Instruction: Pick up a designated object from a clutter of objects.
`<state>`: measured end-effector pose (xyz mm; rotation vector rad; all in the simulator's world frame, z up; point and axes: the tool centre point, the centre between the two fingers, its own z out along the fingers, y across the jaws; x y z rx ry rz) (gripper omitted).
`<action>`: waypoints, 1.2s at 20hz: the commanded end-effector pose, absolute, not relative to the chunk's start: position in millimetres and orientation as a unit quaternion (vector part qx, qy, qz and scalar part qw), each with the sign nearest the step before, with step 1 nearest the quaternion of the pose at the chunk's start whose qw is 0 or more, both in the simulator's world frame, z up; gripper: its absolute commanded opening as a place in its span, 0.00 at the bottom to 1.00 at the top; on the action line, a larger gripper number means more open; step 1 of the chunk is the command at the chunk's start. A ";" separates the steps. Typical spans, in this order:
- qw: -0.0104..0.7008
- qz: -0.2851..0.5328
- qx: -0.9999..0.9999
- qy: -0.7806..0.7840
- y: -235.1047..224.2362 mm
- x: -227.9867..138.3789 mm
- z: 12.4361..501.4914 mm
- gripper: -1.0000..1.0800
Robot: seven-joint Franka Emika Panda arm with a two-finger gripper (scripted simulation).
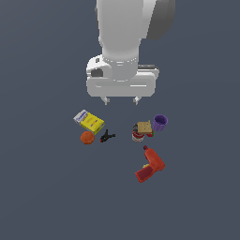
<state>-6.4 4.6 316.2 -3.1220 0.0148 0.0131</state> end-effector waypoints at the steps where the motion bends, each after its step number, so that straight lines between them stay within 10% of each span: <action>1: 0.010 0.004 -1.000 0.005 4.6 -6.4 316.2 0.96; 24: 0.010 0.004 -0.997 0.082 -24.1 -0.9 276.9 0.96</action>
